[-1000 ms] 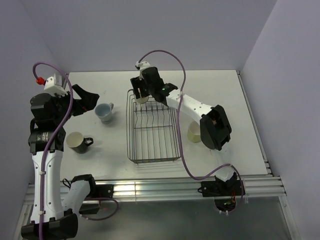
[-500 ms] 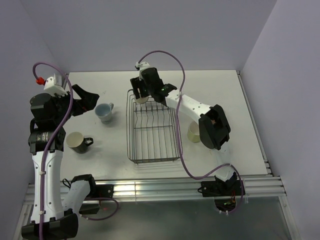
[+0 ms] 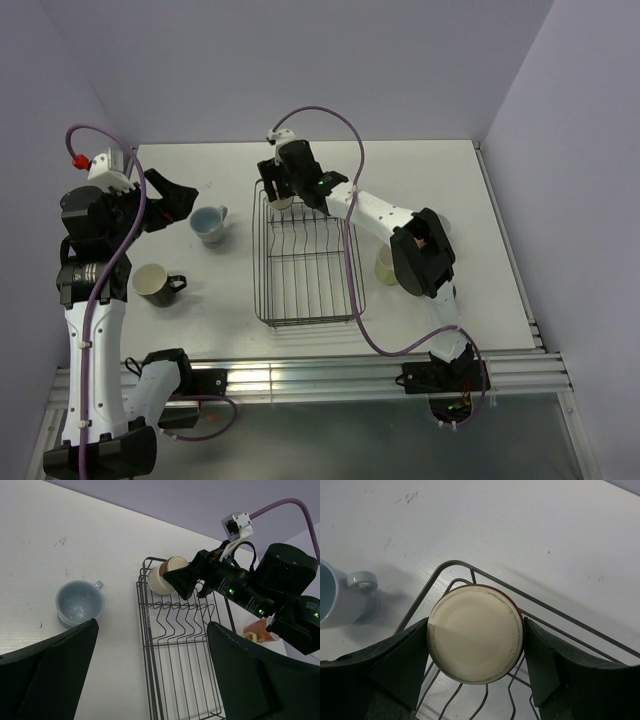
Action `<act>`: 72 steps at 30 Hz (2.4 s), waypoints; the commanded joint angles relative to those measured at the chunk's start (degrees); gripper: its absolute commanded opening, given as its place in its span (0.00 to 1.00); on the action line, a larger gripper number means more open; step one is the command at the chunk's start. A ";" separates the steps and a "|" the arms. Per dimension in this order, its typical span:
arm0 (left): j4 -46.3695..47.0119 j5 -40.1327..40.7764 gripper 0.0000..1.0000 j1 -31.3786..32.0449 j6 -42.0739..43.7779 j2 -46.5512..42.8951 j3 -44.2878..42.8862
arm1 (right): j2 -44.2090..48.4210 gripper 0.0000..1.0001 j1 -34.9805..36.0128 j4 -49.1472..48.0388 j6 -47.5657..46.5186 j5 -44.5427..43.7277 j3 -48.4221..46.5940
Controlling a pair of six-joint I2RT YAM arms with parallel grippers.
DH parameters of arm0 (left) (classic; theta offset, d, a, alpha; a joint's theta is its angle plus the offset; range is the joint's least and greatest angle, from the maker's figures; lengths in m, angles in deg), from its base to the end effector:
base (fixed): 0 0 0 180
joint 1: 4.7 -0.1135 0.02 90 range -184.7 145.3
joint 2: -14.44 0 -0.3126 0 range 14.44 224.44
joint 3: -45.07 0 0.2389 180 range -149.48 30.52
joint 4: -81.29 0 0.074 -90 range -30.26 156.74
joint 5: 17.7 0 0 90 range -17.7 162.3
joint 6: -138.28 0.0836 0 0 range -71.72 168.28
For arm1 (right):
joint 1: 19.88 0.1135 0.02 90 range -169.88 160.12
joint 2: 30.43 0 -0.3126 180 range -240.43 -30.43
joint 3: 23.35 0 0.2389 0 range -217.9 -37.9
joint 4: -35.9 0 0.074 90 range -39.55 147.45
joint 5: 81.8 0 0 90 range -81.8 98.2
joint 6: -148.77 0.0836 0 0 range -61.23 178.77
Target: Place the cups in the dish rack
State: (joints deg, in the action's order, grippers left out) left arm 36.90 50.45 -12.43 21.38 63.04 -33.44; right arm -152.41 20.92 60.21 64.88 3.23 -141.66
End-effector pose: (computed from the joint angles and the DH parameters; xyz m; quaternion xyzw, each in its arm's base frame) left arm 0.1698 -0.0084 0.4292 -0.1202 0.7756 -0.2479 0.5679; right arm 0.4308 0.3623 0.2896 -0.2340 0.8240 0.1708 0.4870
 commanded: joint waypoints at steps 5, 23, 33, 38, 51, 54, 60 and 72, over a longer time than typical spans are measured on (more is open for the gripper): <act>1.81 -0.92 0.99 -0.36 -0.53 0.27 0.16 | -1.42 0.00 0.86 -2.02 0.48 -1.27 0.49; 0.93 0.67 0.99 -0.27 0.97 0.88 0.24 | -4.94 0.00 0.86 -0.36 -0.92 -6.45 -1.70; 1.28 0.49 0.99 -0.27 0.70 1.06 0.77 | -3.19 0.00 0.78 0.61 0.66 -4.62 -1.09; 1.37 0.22 0.99 -0.36 0.53 1.41 0.51 | -1.69 0.00 0.86 2.98 0.75 -3.90 -1.26; 1.46 0.05 0.99 -0.36 0.35 1.50 0.68 | 1.56 0.00 0.78 4.13 1.19 -4.17 0.67; 1.37 0.05 0.99 -0.36 0.35 1.50 0.68 | 2.18 0.00 0.86 4.39 0.75 -4.87 0.41; 1.54 -0.21 0.99 -0.36 0.18 1.67 0.68 | -0.10 0.00 0.86 10.10 0.05 -5.40 -4.42; 1.37 -0.21 0.99 -0.27 0.35 1.59 0.60 | -4.15 0.00 0.43 11.77 -0.13 -3.03 -6.36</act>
State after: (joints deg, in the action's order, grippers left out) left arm 36.85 51.00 -12.50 21.62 64.85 -32.50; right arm -154.59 21.70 71.24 65.03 -0.99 -144.90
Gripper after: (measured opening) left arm 0.993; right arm 0.761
